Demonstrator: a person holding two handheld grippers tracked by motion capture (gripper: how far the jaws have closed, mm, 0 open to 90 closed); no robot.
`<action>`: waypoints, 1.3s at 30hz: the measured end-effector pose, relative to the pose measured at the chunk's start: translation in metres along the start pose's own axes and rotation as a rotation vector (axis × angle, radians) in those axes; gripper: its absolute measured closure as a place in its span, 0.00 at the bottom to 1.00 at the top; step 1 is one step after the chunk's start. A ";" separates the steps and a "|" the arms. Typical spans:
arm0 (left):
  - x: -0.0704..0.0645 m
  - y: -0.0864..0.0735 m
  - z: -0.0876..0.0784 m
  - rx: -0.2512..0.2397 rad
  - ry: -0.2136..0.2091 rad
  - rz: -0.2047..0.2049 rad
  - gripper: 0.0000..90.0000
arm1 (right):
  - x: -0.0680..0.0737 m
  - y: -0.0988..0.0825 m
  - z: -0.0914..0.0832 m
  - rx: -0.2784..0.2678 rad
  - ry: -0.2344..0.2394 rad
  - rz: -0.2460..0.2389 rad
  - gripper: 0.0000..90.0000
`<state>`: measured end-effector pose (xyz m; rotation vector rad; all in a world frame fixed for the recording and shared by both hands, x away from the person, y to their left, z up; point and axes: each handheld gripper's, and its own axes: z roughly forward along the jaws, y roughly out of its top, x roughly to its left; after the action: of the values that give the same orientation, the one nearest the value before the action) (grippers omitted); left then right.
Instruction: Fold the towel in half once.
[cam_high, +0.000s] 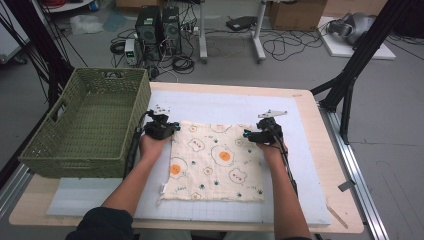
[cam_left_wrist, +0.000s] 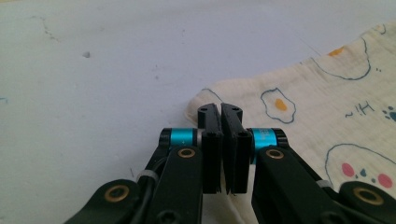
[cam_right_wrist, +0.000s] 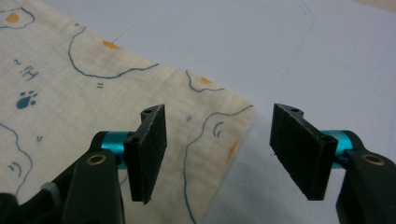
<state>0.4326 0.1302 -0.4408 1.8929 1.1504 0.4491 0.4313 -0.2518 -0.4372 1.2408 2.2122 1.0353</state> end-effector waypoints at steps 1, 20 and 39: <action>0.000 0.000 0.000 0.003 0.000 0.001 0.96 | 0.001 0.001 0.003 -0.001 0.004 0.001 0.42; -0.002 0.007 -0.015 -0.076 0.004 0.022 0.97 | 0.014 0.005 0.006 -0.013 -0.001 -0.056 0.97; -0.020 0.001 -0.053 -0.180 -0.079 0.047 0.96 | 0.033 0.012 -0.046 -0.133 0.047 -0.141 0.96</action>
<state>0.3876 0.1387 -0.4067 1.7683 0.9825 0.4829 0.3912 -0.2386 -0.3985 0.9984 2.1912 1.1445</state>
